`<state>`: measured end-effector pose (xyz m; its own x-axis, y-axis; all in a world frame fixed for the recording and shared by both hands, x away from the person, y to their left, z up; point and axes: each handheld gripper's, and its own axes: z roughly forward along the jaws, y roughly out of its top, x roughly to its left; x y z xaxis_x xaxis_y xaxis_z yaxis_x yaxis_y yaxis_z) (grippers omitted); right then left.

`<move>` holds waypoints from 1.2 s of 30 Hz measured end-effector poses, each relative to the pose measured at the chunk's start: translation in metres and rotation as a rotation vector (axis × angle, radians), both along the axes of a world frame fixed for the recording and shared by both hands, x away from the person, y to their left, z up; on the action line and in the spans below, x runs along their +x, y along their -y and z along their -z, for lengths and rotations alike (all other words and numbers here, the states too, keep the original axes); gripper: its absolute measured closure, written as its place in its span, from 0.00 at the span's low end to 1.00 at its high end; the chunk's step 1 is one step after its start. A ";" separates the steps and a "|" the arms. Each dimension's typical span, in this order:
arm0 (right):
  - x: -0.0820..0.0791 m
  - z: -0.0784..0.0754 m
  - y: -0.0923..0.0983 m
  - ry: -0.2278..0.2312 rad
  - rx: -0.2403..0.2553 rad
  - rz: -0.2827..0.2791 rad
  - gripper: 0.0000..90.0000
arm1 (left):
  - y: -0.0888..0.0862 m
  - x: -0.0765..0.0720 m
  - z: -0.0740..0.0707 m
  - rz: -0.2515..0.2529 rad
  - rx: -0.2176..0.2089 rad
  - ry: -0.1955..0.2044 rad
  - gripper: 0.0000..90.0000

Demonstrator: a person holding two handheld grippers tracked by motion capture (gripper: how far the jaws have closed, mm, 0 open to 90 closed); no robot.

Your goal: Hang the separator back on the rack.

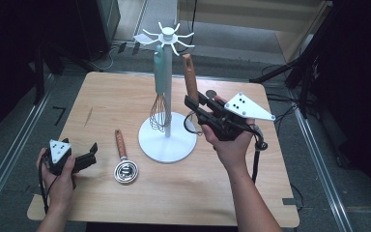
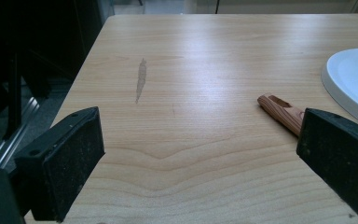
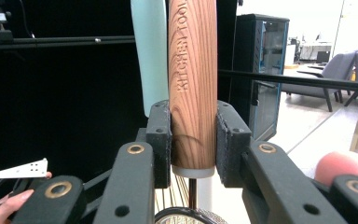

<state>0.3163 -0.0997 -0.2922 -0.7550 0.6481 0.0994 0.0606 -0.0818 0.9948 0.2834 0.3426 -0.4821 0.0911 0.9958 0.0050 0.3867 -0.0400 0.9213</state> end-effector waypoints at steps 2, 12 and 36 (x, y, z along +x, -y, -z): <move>-0.001 -0.001 -0.001 0.002 0.001 -0.003 0.80 | 0.000 0.000 0.000 0.000 -0.001 0.001 0.01; -0.001 -0.007 -0.008 0.018 0.013 -0.024 0.80 | 0.000 0.000 0.000 0.001 -0.001 0.002 0.01; 0.005 -0.009 -0.016 0.009 0.010 -0.038 0.80 | 0.000 0.000 0.000 0.002 -0.002 0.002 0.01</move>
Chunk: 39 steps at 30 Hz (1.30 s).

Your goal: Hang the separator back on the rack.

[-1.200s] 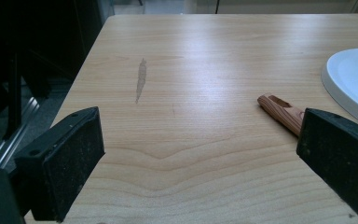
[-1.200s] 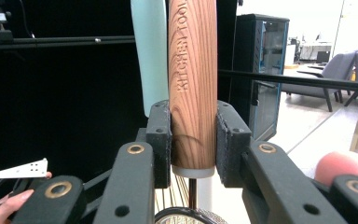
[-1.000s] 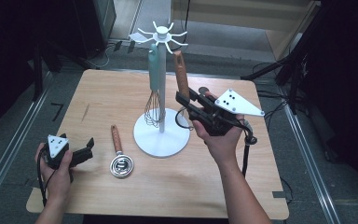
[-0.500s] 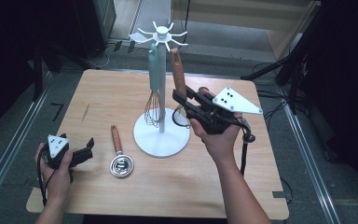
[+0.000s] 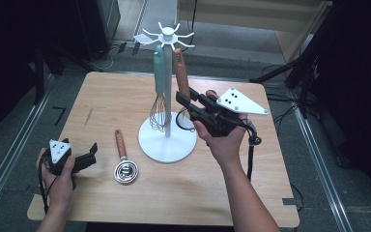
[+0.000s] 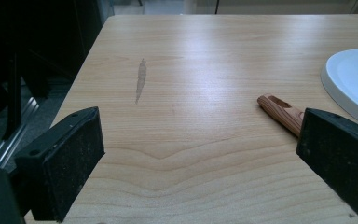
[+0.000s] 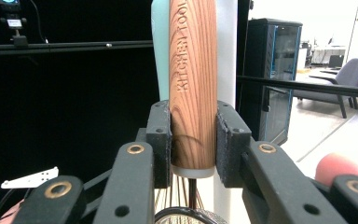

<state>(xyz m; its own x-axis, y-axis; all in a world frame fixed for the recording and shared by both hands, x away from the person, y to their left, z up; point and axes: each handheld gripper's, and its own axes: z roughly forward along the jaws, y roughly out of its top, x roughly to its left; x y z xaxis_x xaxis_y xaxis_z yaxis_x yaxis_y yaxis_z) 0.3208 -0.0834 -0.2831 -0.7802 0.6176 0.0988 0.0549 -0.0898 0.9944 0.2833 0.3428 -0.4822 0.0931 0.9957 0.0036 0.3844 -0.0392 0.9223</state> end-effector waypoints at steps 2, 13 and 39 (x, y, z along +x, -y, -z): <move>0.001 0.000 0.000 0.000 -0.002 0.002 0.80 | 0.000 0.000 0.000 0.000 0.000 0.000 0.01; 0.004 0.003 -0.002 -0.009 -0.003 0.004 0.80 | 0.000 0.000 0.000 0.000 0.000 0.000 0.01; 0.009 -0.003 0.002 -0.039 0.029 -0.008 0.79 | 0.000 0.000 0.000 0.000 0.000 0.000 0.01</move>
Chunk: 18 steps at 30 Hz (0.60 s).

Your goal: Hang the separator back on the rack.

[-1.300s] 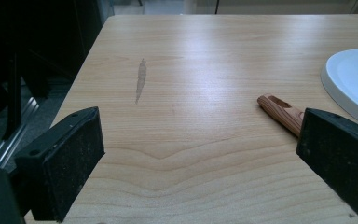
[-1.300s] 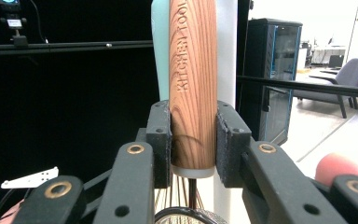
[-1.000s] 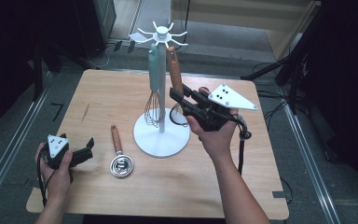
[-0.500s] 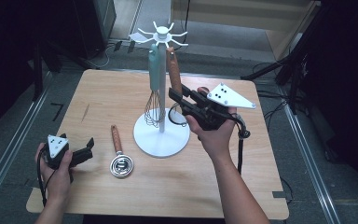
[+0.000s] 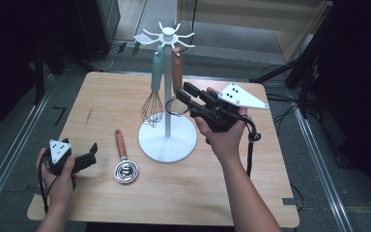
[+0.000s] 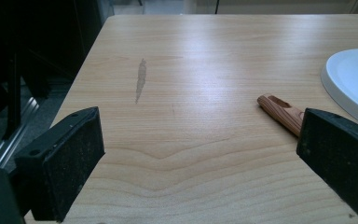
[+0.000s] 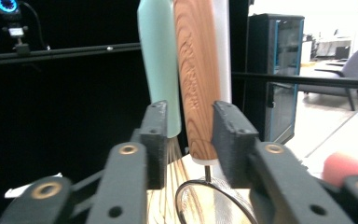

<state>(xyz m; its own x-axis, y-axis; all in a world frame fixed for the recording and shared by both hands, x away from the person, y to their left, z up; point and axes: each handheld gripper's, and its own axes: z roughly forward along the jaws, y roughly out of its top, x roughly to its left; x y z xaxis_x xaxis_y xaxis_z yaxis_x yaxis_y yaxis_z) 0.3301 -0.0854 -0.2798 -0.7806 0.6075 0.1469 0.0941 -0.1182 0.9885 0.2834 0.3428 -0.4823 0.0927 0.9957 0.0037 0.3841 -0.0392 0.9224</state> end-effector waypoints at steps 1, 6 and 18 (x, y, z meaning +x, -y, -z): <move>0.001 -0.001 0.001 0.005 0.002 0.004 0.81 | 0.000 0.000 0.000 0.000 0.000 0.000 0.01; 0.006 -0.008 0.005 0.004 0.003 0.026 0.92 | 0.000 0.000 0.000 0.000 0.002 -0.002 0.01; 0.025 -0.021 0.005 0.045 0.031 0.092 1.00 | 0.000 0.000 0.000 0.000 0.001 -0.003 0.01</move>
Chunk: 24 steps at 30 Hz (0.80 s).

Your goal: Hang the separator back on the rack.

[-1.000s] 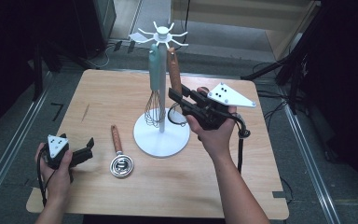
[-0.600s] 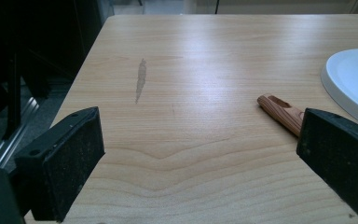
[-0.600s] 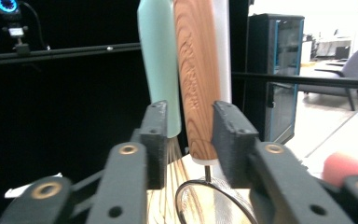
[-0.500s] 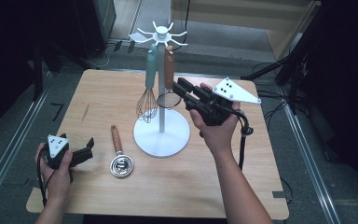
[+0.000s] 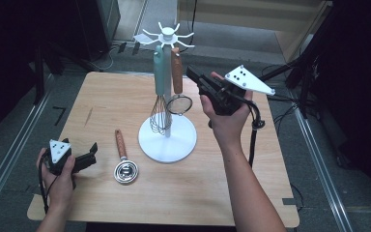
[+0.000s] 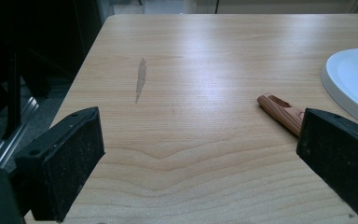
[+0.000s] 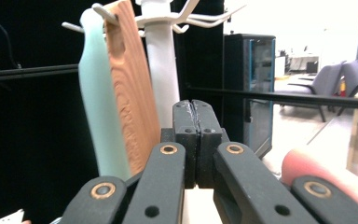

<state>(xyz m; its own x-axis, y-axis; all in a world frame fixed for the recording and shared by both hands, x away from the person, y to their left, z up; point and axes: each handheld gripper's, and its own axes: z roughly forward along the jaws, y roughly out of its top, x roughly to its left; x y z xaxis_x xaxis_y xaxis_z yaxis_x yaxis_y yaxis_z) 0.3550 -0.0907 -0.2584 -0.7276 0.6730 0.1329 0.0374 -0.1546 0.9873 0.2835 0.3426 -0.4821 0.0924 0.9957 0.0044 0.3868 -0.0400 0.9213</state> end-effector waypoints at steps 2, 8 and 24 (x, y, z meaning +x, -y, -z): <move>0.002 -0.002 -0.001 0.010 0.000 0.012 1.00 | 0.000 0.000 0.000 0.000 0.000 0.000 0.01; 0.006 -0.007 -0.004 0.047 0.013 0.040 1.00 | 0.000 0.000 0.000 0.001 0.002 0.002 0.01; 0.011 -0.031 -0.002 0.094 0.052 0.074 1.00 | 0.000 0.000 0.000 0.003 0.000 0.003 0.01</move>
